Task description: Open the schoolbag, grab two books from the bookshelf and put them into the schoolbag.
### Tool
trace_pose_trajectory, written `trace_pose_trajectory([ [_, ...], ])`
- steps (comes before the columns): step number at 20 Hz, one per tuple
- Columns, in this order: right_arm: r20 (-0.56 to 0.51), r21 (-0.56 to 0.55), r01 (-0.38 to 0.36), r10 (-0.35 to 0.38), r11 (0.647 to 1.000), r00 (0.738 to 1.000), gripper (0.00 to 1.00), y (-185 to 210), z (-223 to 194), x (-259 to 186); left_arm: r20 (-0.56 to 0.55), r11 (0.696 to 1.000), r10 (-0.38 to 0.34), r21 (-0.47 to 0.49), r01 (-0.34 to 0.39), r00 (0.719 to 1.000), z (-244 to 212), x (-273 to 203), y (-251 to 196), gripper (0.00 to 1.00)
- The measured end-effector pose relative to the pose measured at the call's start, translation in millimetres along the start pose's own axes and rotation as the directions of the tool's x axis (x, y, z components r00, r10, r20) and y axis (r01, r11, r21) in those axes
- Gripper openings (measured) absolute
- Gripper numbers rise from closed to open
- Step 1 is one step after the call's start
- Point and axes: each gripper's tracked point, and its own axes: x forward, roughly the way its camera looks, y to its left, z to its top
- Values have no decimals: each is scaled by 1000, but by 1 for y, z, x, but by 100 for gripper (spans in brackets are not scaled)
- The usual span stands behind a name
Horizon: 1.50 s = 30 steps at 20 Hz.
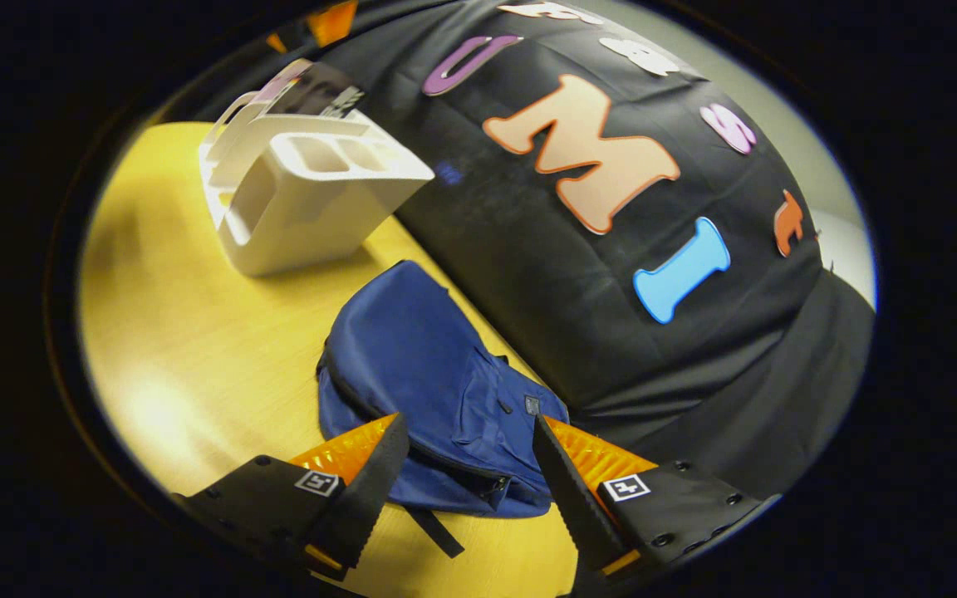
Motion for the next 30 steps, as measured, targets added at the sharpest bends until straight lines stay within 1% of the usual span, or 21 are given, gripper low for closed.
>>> trace_pose_trajectory([
  [2, -2, -67, 15, -15, 998, 1000, 98, 4, -3, 6, -7, 1000, 10, 5, -10, 1000, -2, -2, 6, 95],
  [3, 1, -96, 21, -21, 995, 1000, 95, 5, -3, 9, -10, 1000, 17, 7, -17, 1000, -4, -2, 10, 95],
  [4, -3, -126, 22, -23, 992, 1000, 98, 9, -4, 12, -16, 1000, 23, 8, -23, 1000, -5, -3, 13, 95],
  [7, -27, -197, -6, 1, 980, 1000, 98, 20, -10, 24, -32, 999, 50, 8, -49, 998, -9, -4, 24, 95],
  [12, -48, -292, -15, 1, 956, 999, 98, 28, -17, 41, -44, 998, 65, 3, -65, 997, -11, -3, 31, 95],
  [13, -49, -299, -11, -4, 954, 999, 98, 26, -16, 44, -46, 998, 65, 4, -65, 997, -12, -2, 30, 95],
  [14, -52, -300, -3, -14, 954, 999, 91, 25, -18, 48, -48, 998, 64, 5, -64, 997, -11, -2, 31, 95],
  [15, -59, -295, -3, -15, 955, 998, 98, 25, -17, 52, -49, 998, 64, 5, -64, 997, -12, -1, 31, 95],
  [16, -66, -288, 9, -29, 958, 997, 100, 22, -18, 55, -52, 998, 63, 6, -63, 997, -12, 0, 30, 95],
  [17, -70, -279, 17, -39, 960, 997, 100, 19, -17, 59, -54, 998, 63, 6, -63, 997, -13, 0, 31, 95],
  [18, -71, -272, 31, -52, 962, 996, 95, 16, -16, 60, -57, 998, 64, 6, -63, 996, -13, 1, 31, 95],
  [19, -66, -267, 52, -72, 962, 995, 86, 11, -13, 62, -59, 998, 64, 7, -63, 996, -13, 1, 31, 95],
  [20, -60, -259, 75, -94, 963, 994, 86, 6, -10, 63, -61, 998, 64, 9, -63, 996, -13, 2, 32, 95],
  [21, -54, -251, 95, -112, 963, 992, 94, 1, -6, 65, -60, 998, 64, 11, -63, 996, -13, 2, 32, 95],
  [23, -37, -256, 128, -142, 958, 989, 76, -5, 1, 71, -61, 998, 64, 13, -63, 996, -13, 3, 33, 95],
  [24, -31, -264, 131, -144, 955, 989, 92, -5, 6, 77, -64, 998, 63, 13, -62, 996, -13, 3, 33, 95],
  [25, -35, -268, 124, -138, 956, 990, 75, -2, 6, 83, -66, 998, 60, 12, -59, 996, -14, 4, 33, 95],
  [26, -44, -268, 116, -132, 957, 990, 84, 1, 4, 89, -67, 998, 58, 11, -58, 996, -14, 4, 32, 95],
  [27, -50, -267, 114, -132, 957, 990, 84, 3, 4, 94, -67, 998, 57, 11, -57, 996, -13, 4, 31, 95],
  [30, -52, -264, 117, -135, 957, 989, 77, 6, 8, 108, -63, 998, 57, 11, -57, 996, -12, 5, 32, 95],
])
